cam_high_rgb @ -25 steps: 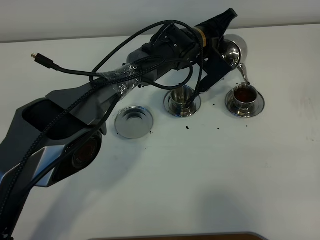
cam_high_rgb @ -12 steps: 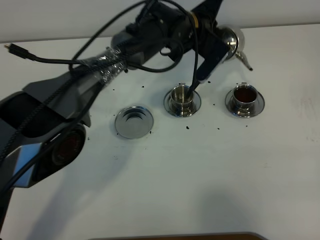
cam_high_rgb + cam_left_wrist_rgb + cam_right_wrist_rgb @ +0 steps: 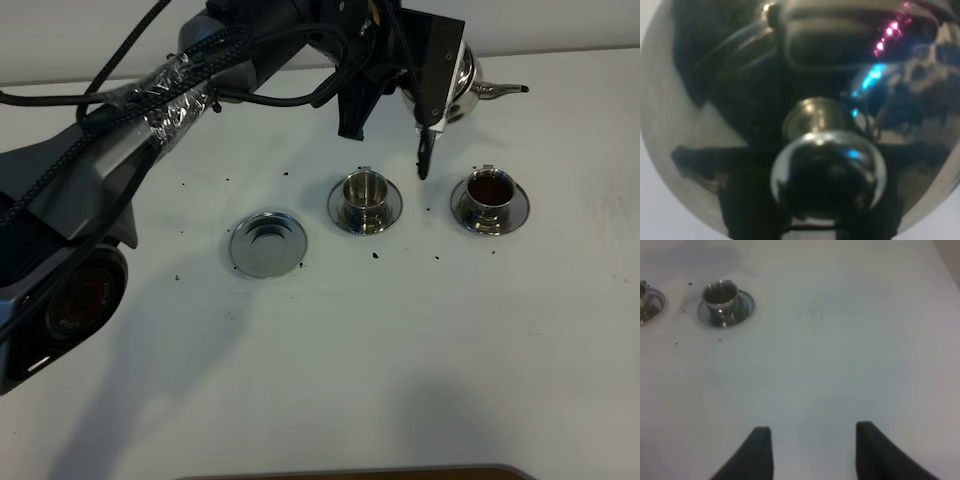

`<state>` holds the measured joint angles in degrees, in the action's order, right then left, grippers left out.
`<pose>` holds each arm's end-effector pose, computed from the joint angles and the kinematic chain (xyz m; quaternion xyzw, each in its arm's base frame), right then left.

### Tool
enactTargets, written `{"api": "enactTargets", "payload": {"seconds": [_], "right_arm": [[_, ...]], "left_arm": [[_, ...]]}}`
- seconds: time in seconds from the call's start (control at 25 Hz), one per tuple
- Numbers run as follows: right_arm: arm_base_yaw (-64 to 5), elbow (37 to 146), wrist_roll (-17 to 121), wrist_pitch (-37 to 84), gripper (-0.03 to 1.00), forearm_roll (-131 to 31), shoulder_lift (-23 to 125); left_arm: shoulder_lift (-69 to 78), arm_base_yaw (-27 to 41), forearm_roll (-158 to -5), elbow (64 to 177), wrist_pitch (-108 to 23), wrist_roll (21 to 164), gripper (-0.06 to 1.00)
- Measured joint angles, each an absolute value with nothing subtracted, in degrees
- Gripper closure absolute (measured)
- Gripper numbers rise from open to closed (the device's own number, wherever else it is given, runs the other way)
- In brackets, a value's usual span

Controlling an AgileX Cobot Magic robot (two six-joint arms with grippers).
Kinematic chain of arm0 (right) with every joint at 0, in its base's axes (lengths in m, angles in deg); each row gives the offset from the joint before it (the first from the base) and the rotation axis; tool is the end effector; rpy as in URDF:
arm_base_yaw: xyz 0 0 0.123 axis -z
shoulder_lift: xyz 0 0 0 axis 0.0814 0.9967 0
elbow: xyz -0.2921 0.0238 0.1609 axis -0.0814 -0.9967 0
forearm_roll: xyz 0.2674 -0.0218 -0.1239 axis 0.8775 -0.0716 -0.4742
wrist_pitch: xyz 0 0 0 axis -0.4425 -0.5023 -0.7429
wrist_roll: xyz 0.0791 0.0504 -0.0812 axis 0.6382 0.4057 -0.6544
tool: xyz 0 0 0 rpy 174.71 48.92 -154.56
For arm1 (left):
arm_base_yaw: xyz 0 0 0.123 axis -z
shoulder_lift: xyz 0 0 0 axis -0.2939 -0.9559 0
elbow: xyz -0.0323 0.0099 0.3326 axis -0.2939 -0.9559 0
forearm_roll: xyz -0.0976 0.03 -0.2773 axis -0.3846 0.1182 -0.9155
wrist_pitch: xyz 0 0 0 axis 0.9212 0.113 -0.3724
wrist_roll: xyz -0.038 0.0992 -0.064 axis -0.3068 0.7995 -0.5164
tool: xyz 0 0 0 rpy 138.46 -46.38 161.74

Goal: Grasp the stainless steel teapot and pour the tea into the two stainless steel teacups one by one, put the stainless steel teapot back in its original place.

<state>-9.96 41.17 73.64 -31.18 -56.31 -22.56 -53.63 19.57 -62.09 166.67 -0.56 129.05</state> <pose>0.0062 0.0030 0.2857 -0.0482 0.8579 0.0298 0.5106 0.5088 -0.3677 0.2719 0.7608 0.5332 0.1520 0.3373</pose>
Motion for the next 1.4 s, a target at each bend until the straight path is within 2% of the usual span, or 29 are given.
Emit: {"api": "enactTargets", "payload": {"seconds": [0.48, 0.88, 1.4], "right_arm": [[-9.96, 41.17, 73.64, -31.18, 0.58, -56.31, -22.56], [-9.96, 41.17, 73.64, -31.18, 0.58, -56.31, -22.56], [-9.96, 41.17, 73.64, -31.18, 0.58, -56.31, -22.56]], "left_arm": [[-51.25, 21.94, -64.32, 166.67, 21.33, 101.22, 0.69], [-51.2, 23.69, -68.12, 166.06, 21.75, 86.0, 0.69], [-51.14, 23.74, -69.08, 154.65, 21.75, 82.03, 0.69]]}}
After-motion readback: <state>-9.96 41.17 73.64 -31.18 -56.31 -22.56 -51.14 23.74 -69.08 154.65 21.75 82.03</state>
